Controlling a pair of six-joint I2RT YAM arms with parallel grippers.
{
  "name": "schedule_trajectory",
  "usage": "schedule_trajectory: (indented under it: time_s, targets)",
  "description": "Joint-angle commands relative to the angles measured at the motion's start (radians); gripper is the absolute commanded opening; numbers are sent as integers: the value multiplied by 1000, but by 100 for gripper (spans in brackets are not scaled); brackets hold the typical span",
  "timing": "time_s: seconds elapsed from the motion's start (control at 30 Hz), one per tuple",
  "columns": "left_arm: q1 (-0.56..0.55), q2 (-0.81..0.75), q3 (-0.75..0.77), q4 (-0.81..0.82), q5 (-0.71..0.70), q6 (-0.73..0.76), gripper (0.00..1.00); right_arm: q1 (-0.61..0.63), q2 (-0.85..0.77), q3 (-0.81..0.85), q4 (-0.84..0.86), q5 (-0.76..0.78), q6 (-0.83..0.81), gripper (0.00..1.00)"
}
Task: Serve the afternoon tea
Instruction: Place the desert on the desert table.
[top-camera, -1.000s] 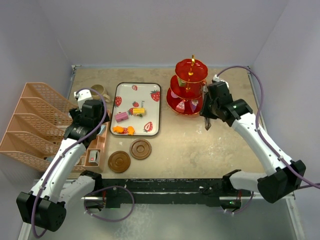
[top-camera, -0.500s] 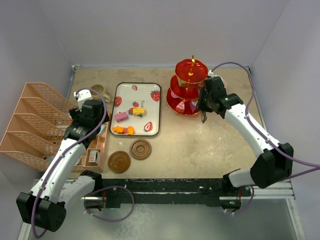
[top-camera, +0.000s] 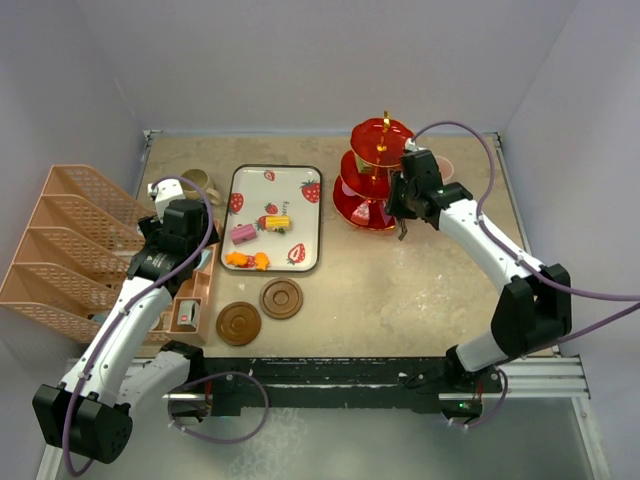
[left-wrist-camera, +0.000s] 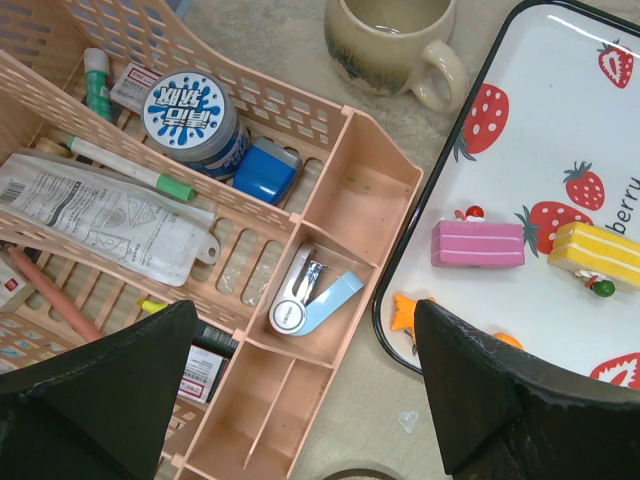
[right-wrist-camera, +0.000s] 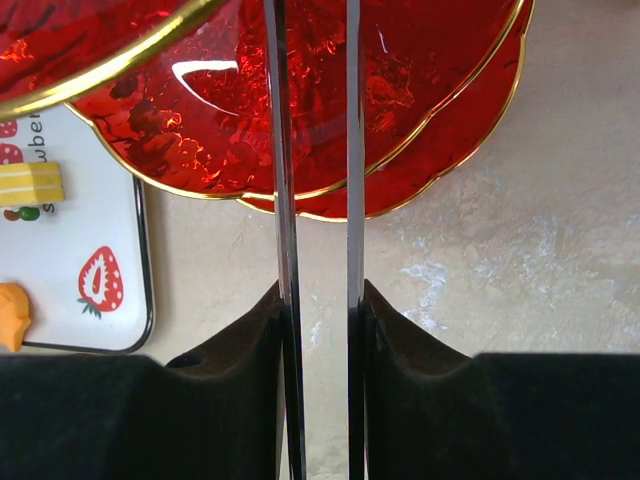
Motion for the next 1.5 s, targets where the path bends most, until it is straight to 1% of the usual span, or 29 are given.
schedule_trajectory:
  time_s: [0.0, 0.33, 0.57, 0.93, 1.2, 1.47]
  targets:
    - [-1, -4, 18, 31, -18, 0, 88, -7, 1, 47, 75, 4, -30, 31]
    - [-1, 7, 18, 34, -19, 2, 88, -9, 39, 63, 92, -10, -42, 33]
    - [0, 11, 19, 36, -21, 2, 88, -9, 43, 70, 76, -10, -39, 38]
    - [-1, 18, 20, 39, -16, 3, 88, -9, 6, 72, 31, -2, -32, 42]
    - [-1, 20, 19, 41, -11, 3, 88, -9, -52, 30, 1, -7, -18, 43]
    - [-1, 25, 19, 42, -1, 4, 87, -9, -127, -34, -26, -68, 0, 42]
